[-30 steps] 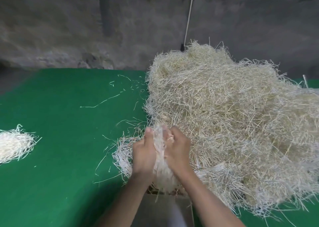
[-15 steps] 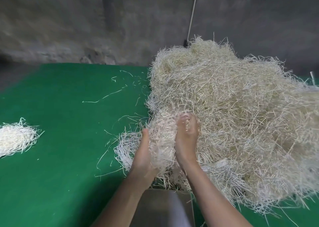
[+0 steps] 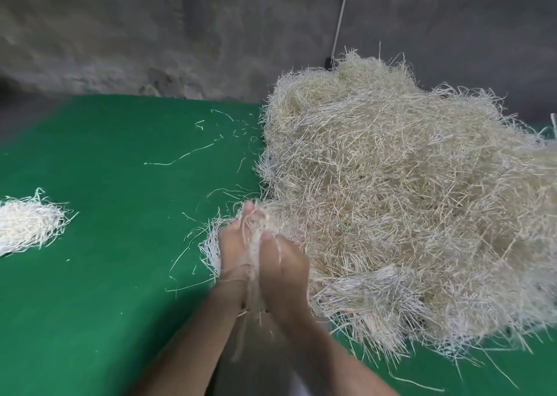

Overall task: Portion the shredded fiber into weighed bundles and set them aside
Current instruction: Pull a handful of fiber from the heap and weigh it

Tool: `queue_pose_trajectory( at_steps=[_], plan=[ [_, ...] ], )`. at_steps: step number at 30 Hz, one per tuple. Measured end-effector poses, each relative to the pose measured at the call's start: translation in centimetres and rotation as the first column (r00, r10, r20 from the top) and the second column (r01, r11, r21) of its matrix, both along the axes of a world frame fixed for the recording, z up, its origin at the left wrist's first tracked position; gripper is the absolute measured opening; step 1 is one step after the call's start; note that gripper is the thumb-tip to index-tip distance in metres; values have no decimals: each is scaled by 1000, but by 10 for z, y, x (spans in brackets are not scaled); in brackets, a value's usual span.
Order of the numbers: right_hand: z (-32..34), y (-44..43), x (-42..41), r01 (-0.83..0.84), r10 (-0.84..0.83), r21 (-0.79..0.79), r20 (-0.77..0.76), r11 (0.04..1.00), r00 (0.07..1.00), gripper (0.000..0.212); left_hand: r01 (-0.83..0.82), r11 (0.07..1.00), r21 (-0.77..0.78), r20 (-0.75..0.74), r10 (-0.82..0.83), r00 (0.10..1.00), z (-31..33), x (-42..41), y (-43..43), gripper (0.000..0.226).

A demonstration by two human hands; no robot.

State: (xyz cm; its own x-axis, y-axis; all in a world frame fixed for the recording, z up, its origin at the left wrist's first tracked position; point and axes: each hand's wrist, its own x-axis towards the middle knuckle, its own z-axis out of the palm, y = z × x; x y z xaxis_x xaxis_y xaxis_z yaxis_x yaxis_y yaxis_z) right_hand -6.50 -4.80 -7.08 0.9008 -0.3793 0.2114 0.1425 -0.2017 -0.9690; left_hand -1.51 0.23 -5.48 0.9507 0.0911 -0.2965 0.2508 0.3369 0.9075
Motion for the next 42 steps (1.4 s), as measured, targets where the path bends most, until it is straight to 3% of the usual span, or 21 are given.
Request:
queue_pose_trajectory(
  at_steps=[3, 5, 8, 10, 11, 13, 15, 17, 18, 20, 22, 23, 25, 27, 30, 33, 35, 37, 39, 40, 42],
  plan=[
    [4, -39, 29, 12, -38, -194, -130, 981, 991, 14, 116, 903, 413, -83, -90, 992, -10, -22, -6, 53],
    [1, -49, 27, -57, 29, -197, -141, 979, 990, 28, 168, 869, 465, -43, -167, 985, -8, -22, 0, 55],
    [7, -57, 13, -267, 275, 84, -101, 960, 956, 44, 187, 865, 466, 60, -242, 968, 13, -3, 18, 57],
    [14, -72, 8, -390, 447, 326, -120, 861, 887, 47, 203, 840, 502, 99, -289, 952, 19, 5, 25, 95],
    [16, -78, 7, -420, 484, 348, -117, 838, 867, 53, 188, 827, 530, 110, -287, 952, 17, 7, 24, 102],
    [18, -67, 6, -419, 439, 150, -134, 895, 889, 69, 224, 807, 546, 96, -327, 940, 16, 5, 13, 96],
    [15, -48, 8, -335, 334, 13, -115, 942, 936, 70, 319, 890, 325, 61, -357, 932, 18, 4, 3, 88],
    [16, -43, 19, -129, 146, 156, -102, 979, 984, 44, 219, 975, 31, 76, -221, 972, 15, 7, 5, 65],
    [18, -47, 25, -16, 44, 232, -114, 972, 993, 43, 161, 987, -6, 125, -159, 979, 13, 3, 10, 58],
    [14, -62, 38, 125, -69, 353, -167, 927, 984, 71, 198, 971, 133, 201, -222, 954, 3, -10, 12, 53],
    [7, -52, 33, 111, -53, 285, -205, 952, 977, 71, 425, 900, 99, 165, -436, 885, -5, -29, 4, 39],
    [1, -38, 25, 47, -7, 203, -196, 978, 980, 62, 442, 896, 37, 103, -444, 890, -8, -30, -1, 48],
    [-14, -17, 10, -27, 50, 174, -129, 984, 990, 34, 239, 968, -84, -145, -249, 958, -8, -15, -8, 88],
    [-15, -13, 8, -67, 84, 185, -87, 980, 993, 34, 3, 999, 55, -181, 7, 983, -2, -6, -12, 92],
    [-5, -28, 25, -10, 6, -17, -218, 1000, 976, 47, -188, 945, 269, 42, 183, 982, -2, -15, -25, 57],
    [-10, -36, 20, -191, 212, 105, -245, 976, 946, 52, -179, 915, 362, 65, 167, 984, -5, -6, -10, 52],
    [-18, -44, 9, -435, 432, 57, -289, 899, 854, 25, -195, 908, 371, 93, 172, 981, -7, 14, 16, 50],
    [-24, -57, 6, -347, 367, 123, -214, 930, 905, 15, -188, 916, 353, 145, 145, 979, -8, 27, 35, 51],
    [-22, -63, 9, -165, 210, 283, -134, 945, 969, 29, -108, 920, 377, 206, 31, 978, -11, 26, 32, 52],
    [-18, -61, 10, -171, 223, 345, -118, 923, 968, 32, -47, 907, 419, 224, -53, 973, -13, 22, 26, 51],
    [-11, -46, 7, -337, 408, 396, -108, 854, 906, 14, 33, 839, 543, 215, -178, 960, -18, 17, 11, 39]
  ],
)
